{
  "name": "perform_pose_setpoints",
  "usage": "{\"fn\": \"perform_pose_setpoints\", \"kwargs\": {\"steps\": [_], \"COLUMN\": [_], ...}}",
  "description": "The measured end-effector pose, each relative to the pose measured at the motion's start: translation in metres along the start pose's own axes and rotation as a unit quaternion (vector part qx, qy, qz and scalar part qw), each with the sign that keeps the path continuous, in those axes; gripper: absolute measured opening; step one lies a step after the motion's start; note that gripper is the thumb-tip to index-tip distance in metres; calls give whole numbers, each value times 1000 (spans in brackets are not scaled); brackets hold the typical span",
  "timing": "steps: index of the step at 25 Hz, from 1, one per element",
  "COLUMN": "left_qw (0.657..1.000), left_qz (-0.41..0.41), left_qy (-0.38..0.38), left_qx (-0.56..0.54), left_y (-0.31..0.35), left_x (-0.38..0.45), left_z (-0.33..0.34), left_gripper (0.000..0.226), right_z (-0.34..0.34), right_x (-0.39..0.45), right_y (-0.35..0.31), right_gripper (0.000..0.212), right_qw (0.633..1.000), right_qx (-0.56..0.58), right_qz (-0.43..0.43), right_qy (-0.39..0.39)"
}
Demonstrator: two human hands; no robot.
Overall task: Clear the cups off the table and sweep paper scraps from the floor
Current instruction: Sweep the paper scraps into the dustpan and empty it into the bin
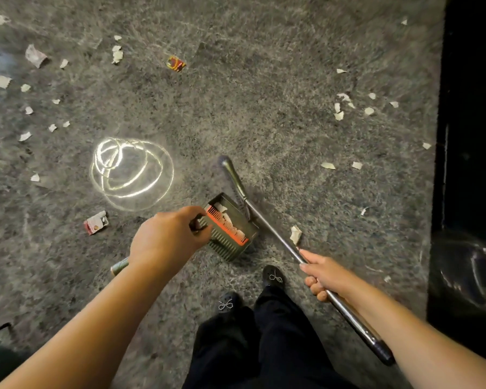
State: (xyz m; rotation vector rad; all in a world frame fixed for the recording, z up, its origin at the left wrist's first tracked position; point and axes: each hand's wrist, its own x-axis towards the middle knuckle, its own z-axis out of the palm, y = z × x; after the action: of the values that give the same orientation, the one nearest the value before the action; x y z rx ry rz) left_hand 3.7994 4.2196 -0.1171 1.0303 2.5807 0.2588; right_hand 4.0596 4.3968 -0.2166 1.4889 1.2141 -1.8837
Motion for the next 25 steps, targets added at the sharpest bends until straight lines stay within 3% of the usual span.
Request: {"fn": "perform_pose_setpoints", "kwargs": {"steps": [4,9,18,25], "left_qw": [991,967,958,954], "left_qz": [125,223,246,264], "left_qy": [-33,-84,-92,-64], "left_qx": [46,88,112,123], "left_y": [21,54,119,143], "left_x": [-3,-10,4,-10], "left_z": [-3,10,39,49], "left_gripper": [33,31,28,26], "right_z": [-5,-35,-101,-81], "right_x": [-30,-60,-46,1], "right_y": [40,90,141,154], "right_gripper": [58,58,56,52], "right_qw": [994,976,955,971], "right_qx": [92,189,242,211], "right_qz": [-7,0,38,63], "right_qy": [53,109,168,92]}}
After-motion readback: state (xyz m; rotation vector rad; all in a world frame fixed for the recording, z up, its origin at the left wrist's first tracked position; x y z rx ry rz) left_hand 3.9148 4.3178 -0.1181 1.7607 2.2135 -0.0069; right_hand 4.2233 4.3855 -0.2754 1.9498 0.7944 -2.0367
